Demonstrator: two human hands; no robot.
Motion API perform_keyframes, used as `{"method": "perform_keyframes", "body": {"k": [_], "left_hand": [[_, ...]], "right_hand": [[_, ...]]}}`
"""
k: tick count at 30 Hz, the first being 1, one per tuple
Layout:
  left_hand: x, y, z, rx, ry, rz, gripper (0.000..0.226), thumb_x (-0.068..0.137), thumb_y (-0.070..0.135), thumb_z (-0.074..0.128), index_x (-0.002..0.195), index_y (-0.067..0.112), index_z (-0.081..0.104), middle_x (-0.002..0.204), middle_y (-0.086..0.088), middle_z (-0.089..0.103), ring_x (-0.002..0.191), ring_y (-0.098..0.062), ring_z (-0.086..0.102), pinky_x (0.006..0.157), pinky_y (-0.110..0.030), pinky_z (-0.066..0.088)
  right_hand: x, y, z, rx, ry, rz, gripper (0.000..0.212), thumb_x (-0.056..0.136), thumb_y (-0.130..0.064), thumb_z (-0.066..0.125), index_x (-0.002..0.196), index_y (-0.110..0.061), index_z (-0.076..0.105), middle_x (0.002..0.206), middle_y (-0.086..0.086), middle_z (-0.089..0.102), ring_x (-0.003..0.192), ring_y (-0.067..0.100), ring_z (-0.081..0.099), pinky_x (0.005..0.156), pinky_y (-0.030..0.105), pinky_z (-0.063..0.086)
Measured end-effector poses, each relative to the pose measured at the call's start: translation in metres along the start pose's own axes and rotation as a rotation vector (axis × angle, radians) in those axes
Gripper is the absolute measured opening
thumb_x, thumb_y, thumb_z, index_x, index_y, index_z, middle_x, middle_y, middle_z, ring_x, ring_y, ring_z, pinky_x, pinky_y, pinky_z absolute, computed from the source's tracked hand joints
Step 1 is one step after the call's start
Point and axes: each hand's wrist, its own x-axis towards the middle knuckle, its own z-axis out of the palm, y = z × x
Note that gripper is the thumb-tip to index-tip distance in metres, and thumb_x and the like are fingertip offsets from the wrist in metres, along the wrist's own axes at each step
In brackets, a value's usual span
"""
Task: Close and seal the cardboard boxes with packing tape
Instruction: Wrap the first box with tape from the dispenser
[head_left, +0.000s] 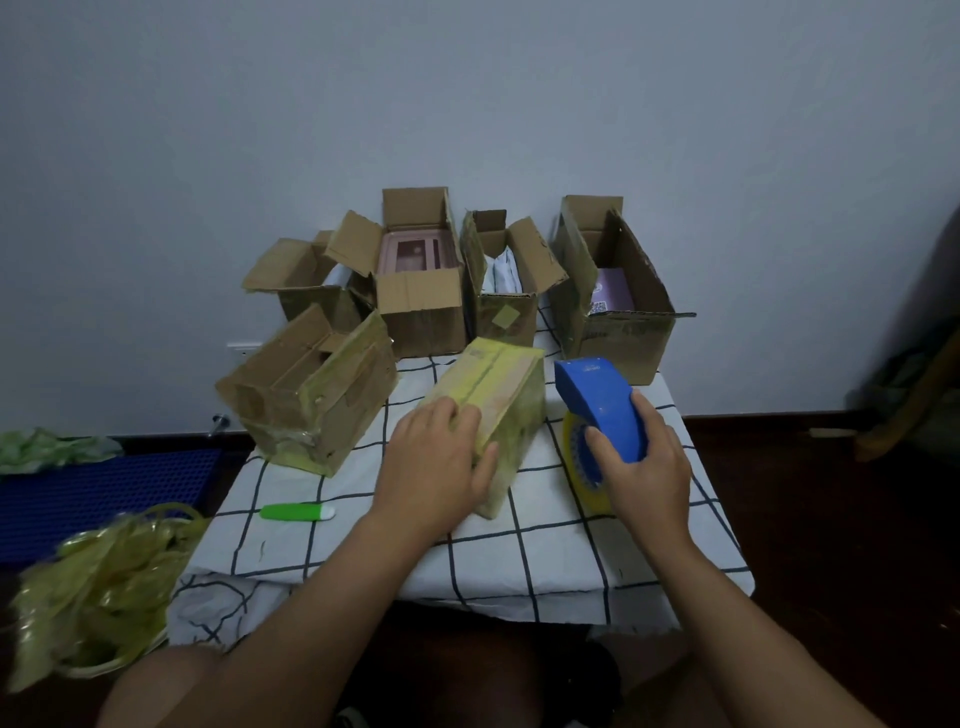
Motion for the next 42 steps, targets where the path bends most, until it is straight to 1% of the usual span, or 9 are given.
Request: {"method": "perform_keyframes", "body": {"k": [7,15,20,24,26,29,32,37,42], "left_hand": [[0.001,-0.044,-0.009,-0.037,-0.094,0.014,0.039,0.076,0.003,0.060,0.113,0.017,0.059,0.124,-0.006,0.057,0.116,-0.030,0.052,0.093,-0.039,0.040],[0.000,0.013,-0.008,-0.075,-0.263,-0.068,0.091,0.068,0.088,0.014,0.140,0.040,0.043,0.153,0.004,0.034,0.137,-0.024,0.027,0.113,-0.041,0.022],[0.003,-0.012,-0.012,-0.132,-0.293,0.104,0.082,0.080,0.075,0.018,0.148,0.033,0.038,0.153,-0.002,0.030,0.141,-0.024,0.022,0.117,-0.045,0.021],[-0.003,-0.030,0.000,-0.140,-0.097,0.233,0.042,0.095,0.032,0.054,0.137,0.029,0.055,0.130,-0.008,0.057,0.111,-0.029,0.058,0.083,-0.040,0.052],[-0.006,-0.037,0.008,-0.153,-0.093,0.204,0.059,0.080,0.009,0.075,0.134,0.028,0.059,0.130,-0.009,0.061,0.106,-0.033,0.064,0.073,-0.039,0.055],[-0.005,-0.040,0.007,-0.147,-0.059,0.268,0.056,0.084,0.012,0.069,0.136,0.026,0.057,0.136,-0.007,0.059,0.116,-0.032,0.060,0.086,-0.044,0.052],[-0.002,-0.029,-0.012,-0.479,-0.148,0.057,0.041,0.102,0.038,0.038,0.139,0.027,0.052,0.138,0.003,0.056,0.127,-0.015,0.050,0.105,-0.038,0.040],[0.018,0.003,-0.063,-1.243,-0.254,-0.621,0.063,0.097,0.061,0.039,0.093,0.008,0.073,0.093,-0.010,0.074,0.078,-0.017,0.068,0.077,-0.035,0.056],[0.021,0.005,-0.082,-1.691,-0.522,-0.707,0.045,0.082,0.050,0.064,0.092,0.006,0.066,0.077,-0.009,0.069,0.064,-0.016,0.062,0.060,-0.024,0.050]], "right_hand": [[0.004,-0.005,-0.036,0.295,0.169,0.088,0.061,0.085,-0.033,0.076,0.141,-0.027,0.052,0.127,-0.013,0.053,0.118,0.010,0.052,0.097,0.032,0.048],[0.001,-0.018,-0.043,0.384,0.117,0.062,0.060,0.084,-0.030,0.078,0.139,-0.026,0.055,0.132,-0.010,0.057,0.121,0.013,0.055,0.100,0.034,0.050],[0.000,-0.021,-0.046,0.392,0.033,0.028,0.060,0.083,-0.026,0.078,0.138,-0.027,0.056,0.134,-0.006,0.058,0.119,0.013,0.058,0.098,0.034,0.052],[0.003,-0.030,-0.052,0.437,-0.028,-0.003,0.055,0.085,-0.022,0.076,0.136,-0.026,0.057,0.131,-0.003,0.060,0.114,0.010,0.060,0.091,0.027,0.052],[0.004,-0.036,-0.056,0.477,-0.058,-0.026,0.052,0.086,-0.018,0.074,0.135,-0.025,0.058,0.129,-0.002,0.060,0.111,0.010,0.061,0.088,0.023,0.052],[0.007,-0.048,-0.065,0.542,-0.125,-0.036,0.048,0.086,-0.017,0.073,0.132,-0.026,0.061,0.121,-0.002,0.063,0.103,0.014,0.064,0.082,0.027,0.054],[0.009,-0.058,-0.074,0.634,-0.232,-0.027,0.048,0.075,-0.028,0.072,0.122,-0.031,0.065,0.114,-0.003,0.065,0.096,0.018,0.066,0.077,0.031,0.054],[0.010,-0.071,-0.081,0.691,-0.419,-0.099,0.054,0.071,-0.022,0.065,0.125,-0.025,0.063,0.106,-0.004,0.067,0.078,0.013,0.067,0.065,0.026,0.055],[0.011,-0.081,-0.079,0.629,-0.531,-0.195,0.060,0.061,-0.039,0.070,0.121,-0.034,0.066,0.112,-0.008,0.067,0.091,0.018,0.068,0.070,0.027,0.056]]}}
